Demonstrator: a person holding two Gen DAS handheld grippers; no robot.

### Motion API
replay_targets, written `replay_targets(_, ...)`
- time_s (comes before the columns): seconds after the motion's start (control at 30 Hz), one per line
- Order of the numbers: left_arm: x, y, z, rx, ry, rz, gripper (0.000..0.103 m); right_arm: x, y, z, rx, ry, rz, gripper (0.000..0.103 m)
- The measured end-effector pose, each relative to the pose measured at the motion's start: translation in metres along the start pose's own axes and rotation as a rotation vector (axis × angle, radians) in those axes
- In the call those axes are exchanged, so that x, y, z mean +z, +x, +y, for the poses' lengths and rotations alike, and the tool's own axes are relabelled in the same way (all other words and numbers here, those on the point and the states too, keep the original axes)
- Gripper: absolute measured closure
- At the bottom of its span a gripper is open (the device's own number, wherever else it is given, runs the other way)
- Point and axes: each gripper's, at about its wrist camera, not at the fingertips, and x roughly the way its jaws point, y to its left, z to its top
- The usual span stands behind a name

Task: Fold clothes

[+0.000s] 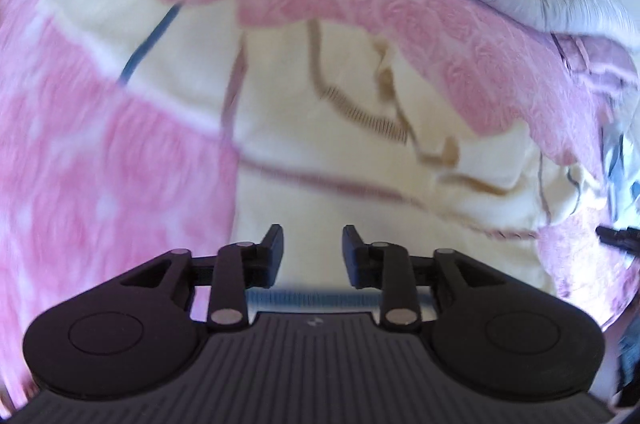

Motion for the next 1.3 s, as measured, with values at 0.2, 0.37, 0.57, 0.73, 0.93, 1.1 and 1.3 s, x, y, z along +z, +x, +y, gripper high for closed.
replay_targets(0.2, 0.070, 0.051, -0.007, -0.002, 0.203, 0.002, 0.065, 0.043, 0.057, 0.042, 0.058, -0.358, 0.006, 0.046)
replay_targets(0.37, 0.113, 0.090, -0.013, -0.009, 0.335, 0.037, 0.065, 0.067, 0.110, 0.083, 0.126, -0.629, 0.032, 0.042)
replay_targets(0.57, 0.135, 0.116, -0.012, -0.020, 0.466, 0.074, 0.064, 0.078, 0.161, 0.121, 0.187, -1.019, 0.081, 0.038)
replay_targets(0.73, 0.158, 0.129, -0.006, 0.029, 0.597, 0.050, 0.058, 0.069, 0.193, 0.133, 0.243, -1.259, 0.187, 0.041)
replay_targets(0.93, 0.182, 0.159, -0.005, 0.096, 0.747, 0.026, 0.049, 0.070, 0.214, 0.129, 0.251, -1.236, 0.266, 0.090)
replay_targets(1.1, 0.181, 0.195, -0.007, 0.028, 0.748, 0.105, 0.095, 0.075, 0.207, 0.123, 0.204, -1.107, 0.206, 0.096)
replay_targets(1.3, 0.190, 0.157, 0.008, 0.006, 0.555, -0.044, 0.098, 0.112, 0.165, 0.105, 0.071, -0.859, -0.036, 0.097)
